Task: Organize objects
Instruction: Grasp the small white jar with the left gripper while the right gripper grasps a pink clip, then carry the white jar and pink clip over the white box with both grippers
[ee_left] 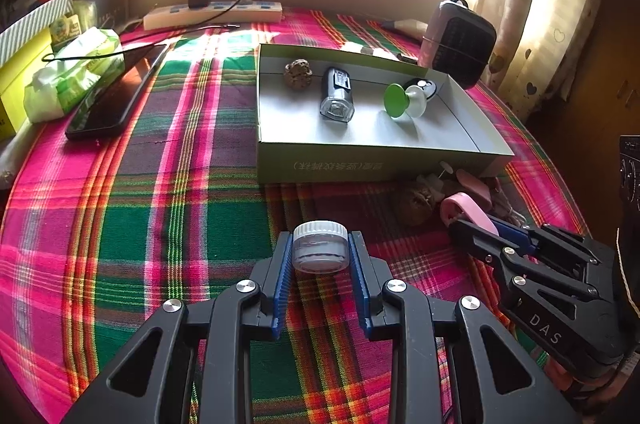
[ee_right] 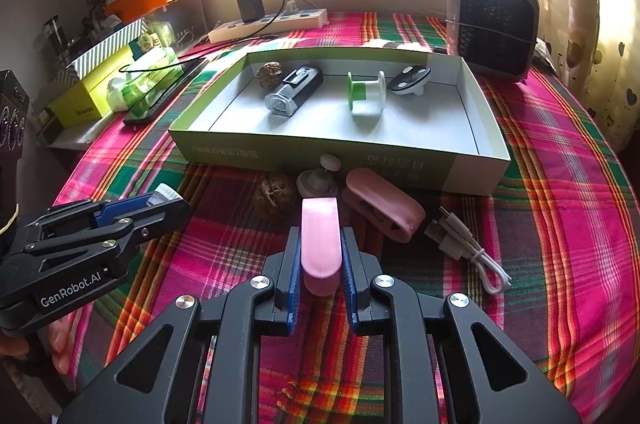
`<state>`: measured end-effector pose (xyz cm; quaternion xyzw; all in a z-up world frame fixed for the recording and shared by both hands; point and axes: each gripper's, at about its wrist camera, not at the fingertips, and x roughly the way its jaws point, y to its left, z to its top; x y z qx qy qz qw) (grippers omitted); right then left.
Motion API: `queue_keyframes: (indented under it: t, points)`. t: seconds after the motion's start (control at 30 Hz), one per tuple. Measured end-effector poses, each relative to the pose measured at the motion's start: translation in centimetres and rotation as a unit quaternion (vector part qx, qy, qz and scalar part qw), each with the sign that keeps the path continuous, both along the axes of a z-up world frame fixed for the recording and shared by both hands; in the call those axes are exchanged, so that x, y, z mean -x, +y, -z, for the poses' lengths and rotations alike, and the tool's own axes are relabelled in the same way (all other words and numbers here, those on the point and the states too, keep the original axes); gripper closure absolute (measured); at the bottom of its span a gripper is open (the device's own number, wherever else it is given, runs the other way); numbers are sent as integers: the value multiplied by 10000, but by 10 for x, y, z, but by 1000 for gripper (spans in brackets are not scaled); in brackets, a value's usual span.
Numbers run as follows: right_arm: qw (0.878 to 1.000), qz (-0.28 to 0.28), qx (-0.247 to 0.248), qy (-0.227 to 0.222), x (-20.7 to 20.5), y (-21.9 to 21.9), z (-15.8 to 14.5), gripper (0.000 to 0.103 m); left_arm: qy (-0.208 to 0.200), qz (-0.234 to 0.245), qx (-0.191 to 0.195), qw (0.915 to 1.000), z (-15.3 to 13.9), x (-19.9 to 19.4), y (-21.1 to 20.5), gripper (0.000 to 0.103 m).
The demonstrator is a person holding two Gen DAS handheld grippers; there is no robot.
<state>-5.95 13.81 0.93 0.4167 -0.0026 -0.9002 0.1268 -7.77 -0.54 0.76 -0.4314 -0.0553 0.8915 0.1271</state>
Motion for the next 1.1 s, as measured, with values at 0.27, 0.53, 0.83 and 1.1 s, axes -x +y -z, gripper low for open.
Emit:
queue_keyframes:
  t: [0.27, 0.53, 0.83, 1.1]
  points:
    - [9999, -24, 84, 54, 0, 2, -6, 84, 92, 79, -4, 9999, -9, -1, 4, 78]
    - [9997, -80, 142, 191, 1, 1, -19, 84, 246, 169, -16, 9996, -24, 2, 7, 78]
    - [9991, -123, 206, 356, 17, 0, -39, 84, 381, 230, 24, 9990, -37, 16, 10, 78]
    - [9989, -175, 187, 399, 44, -2, -50, 84, 373, 134, -11, 9992, -40, 33, 7, 78]
